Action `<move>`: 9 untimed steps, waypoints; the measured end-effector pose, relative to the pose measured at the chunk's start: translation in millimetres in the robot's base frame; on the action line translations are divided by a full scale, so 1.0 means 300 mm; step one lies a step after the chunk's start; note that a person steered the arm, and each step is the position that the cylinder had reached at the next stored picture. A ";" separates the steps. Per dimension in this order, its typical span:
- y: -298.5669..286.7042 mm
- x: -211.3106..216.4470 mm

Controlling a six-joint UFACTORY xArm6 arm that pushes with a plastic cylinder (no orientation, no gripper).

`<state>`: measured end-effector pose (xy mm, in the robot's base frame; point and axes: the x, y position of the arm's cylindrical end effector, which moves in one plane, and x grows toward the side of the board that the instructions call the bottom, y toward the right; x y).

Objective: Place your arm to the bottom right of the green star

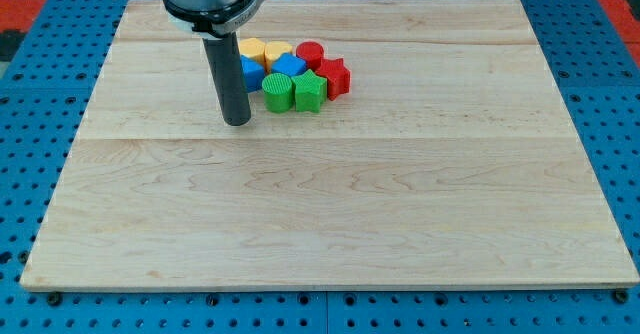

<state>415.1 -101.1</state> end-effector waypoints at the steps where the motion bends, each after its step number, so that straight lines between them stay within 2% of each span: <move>1: 0.000 0.000; 3: 0.023 0.058; 5: 0.196 0.042; 7: 0.214 0.060; 9: 0.326 0.063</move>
<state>434.0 -3.4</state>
